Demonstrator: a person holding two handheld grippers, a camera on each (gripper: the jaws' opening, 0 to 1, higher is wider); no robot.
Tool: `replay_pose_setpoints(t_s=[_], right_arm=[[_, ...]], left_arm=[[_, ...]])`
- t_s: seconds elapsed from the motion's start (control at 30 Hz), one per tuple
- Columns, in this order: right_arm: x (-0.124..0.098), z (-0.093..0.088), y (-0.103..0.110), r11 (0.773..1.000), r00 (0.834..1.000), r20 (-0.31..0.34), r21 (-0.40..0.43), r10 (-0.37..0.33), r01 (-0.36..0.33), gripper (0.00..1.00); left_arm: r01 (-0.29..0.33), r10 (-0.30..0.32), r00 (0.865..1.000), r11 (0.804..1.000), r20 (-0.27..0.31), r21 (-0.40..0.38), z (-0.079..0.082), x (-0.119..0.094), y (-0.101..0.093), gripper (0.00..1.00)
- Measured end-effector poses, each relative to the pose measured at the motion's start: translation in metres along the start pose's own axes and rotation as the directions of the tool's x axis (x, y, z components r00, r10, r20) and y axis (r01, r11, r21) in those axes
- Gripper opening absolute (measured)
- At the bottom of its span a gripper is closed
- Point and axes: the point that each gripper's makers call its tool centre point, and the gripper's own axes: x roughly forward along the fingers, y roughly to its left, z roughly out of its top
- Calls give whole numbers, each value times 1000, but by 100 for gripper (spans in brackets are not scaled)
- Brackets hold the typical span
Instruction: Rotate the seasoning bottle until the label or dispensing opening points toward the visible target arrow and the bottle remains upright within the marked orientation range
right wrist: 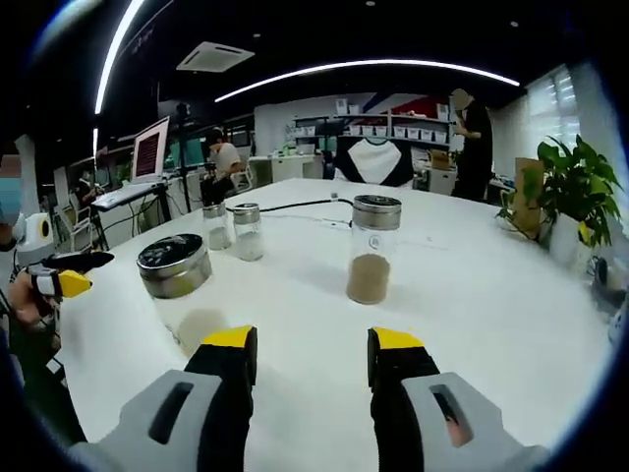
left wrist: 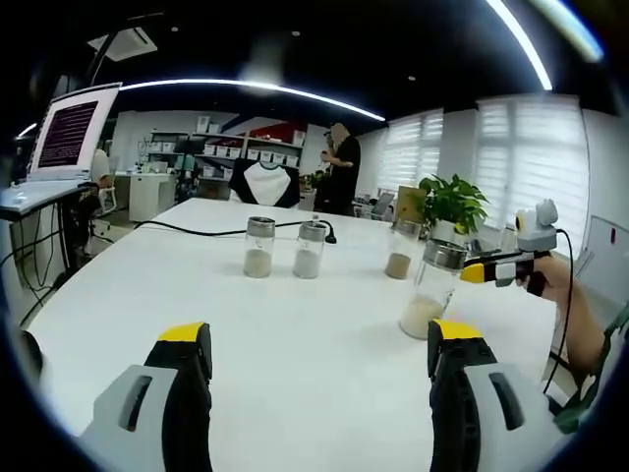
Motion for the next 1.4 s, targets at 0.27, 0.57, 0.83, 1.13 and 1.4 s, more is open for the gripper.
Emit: replay_pose_setpoints(t_s=[0.27, 0.57, 0.83, 1.13, 1.4], right_arm=[[15, 9, -9, 1000, 1000, -5, -16, -7, 7, 44], [40, 17, -28, 999, 999, -10, -15, -39, 39, 45], [70, 26, -55, 994, 993, 24, 20, -112, 112, 45], [94, 20, -77, 985, 985, 23, 33, -172, 171, 47], [111, 30, -78, 985, 985, 35, 48, -167, 165, 47]], left_arm=[[-1, 1, 1000, 1000, 0, -4, -1, 0, 0, 96], [-2, 2, 1000, 1000, 3, -8, 0, 0, 1, 96], [-1, 1, 1000, 1000, 1, -10, -1, 1, 2, 96], [-4, 4, 1000, 1000, 0, -10, -1, -1, 2, 96], [-10, 10, 1000, 1000, 2, -13, -1, -4, 2, 96]])
